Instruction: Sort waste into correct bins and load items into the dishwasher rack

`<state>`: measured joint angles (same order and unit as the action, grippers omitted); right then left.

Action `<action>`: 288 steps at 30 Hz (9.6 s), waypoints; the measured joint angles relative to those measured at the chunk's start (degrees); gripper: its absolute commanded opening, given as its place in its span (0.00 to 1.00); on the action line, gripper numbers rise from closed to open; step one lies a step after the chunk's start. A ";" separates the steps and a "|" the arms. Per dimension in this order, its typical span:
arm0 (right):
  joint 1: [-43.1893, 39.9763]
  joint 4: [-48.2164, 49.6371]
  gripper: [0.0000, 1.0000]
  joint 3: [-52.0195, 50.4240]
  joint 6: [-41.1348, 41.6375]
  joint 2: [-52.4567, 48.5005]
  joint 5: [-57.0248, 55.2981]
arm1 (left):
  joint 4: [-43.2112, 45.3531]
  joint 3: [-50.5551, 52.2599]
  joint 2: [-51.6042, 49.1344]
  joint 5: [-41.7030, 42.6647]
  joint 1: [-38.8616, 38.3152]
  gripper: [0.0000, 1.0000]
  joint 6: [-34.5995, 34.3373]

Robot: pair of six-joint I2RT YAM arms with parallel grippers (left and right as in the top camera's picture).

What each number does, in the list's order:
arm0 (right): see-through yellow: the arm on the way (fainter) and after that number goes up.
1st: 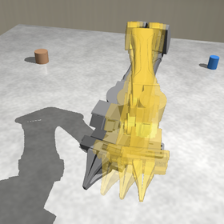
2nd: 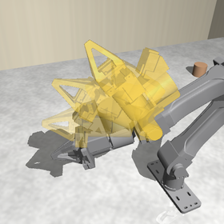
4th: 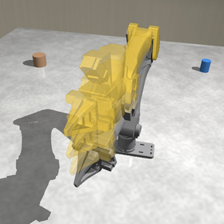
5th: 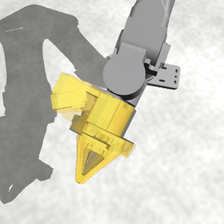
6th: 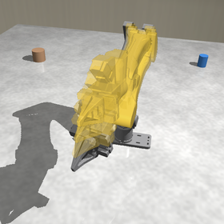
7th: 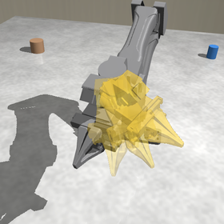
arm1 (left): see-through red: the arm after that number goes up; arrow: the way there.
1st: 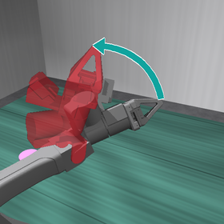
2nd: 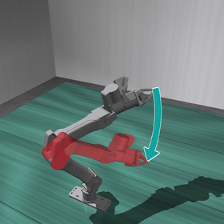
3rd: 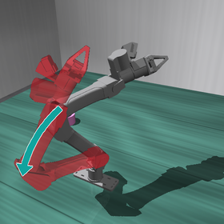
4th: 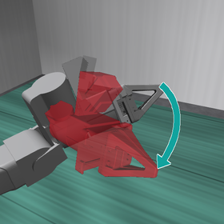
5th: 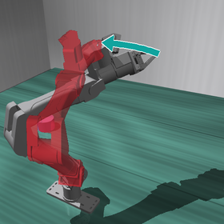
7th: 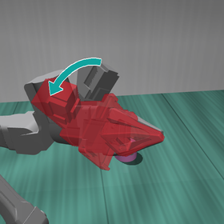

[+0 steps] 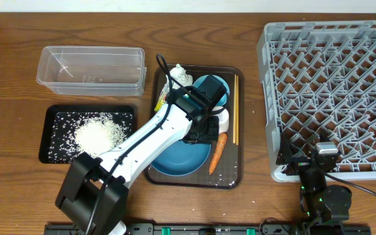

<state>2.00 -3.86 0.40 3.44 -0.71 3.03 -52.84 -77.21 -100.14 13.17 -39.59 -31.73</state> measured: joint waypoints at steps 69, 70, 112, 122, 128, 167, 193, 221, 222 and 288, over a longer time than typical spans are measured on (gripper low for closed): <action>0.00 0.00 0.99 0.00 0.00 0.00 0.00 | 9.42 -0.39 -14.95 -10.78 -14.32 0.14 9.22; 0.00 0.00 0.99 0.00 0.00 0.00 0.00 | 9.38 -0.39 -14.95 -10.78 -14.38 0.13 9.22; 0.00 0.02 0.99 0.00 0.00 0.00 0.00 | -2.49 4.02 3.58 -11.82 54.05 0.15 -3.02; 0.00 0.02 0.99 0.00 0.00 0.00 0.00 | -2.23 4.02 -1.14 -11.02 55.30 0.34 -3.54; 0.00 0.00 0.99 0.00 0.00 0.00 0.00 | -2.47 4.02 -1.14 -12.35 55.30 0.46 -4.17; 0.00 0.02 0.99 0.00 0.00 0.00 0.00 | 2.75 3.34 5.64 1.07 24.06 0.06 10.40; 0.00 0.02 0.99 0.00 0.00 0.00 0.00 | 6.78 14.38 -3.80 1.18 4.07 0.06 1.68; 0.00 0.00 0.99 0.00 0.00 0.00 0.00 | 3.87 14.51 11.63 -4.22 -2.80 0.71 -1.36; 0.00 0.00 0.99 0.00 0.00 0.00 0.00 | 3.91 14.51 12.46 -5.46 -2.78 0.74 -1.38; 0.00 0.00 0.99 0.00 0.00 -0.02 0.00 | 12.48 -20.68 -17.40 -5.84 19.78 0.52 28.55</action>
<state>2.00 -3.86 0.40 3.44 -0.73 3.03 -40.36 -97.89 -117.54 7.33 -19.81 -3.18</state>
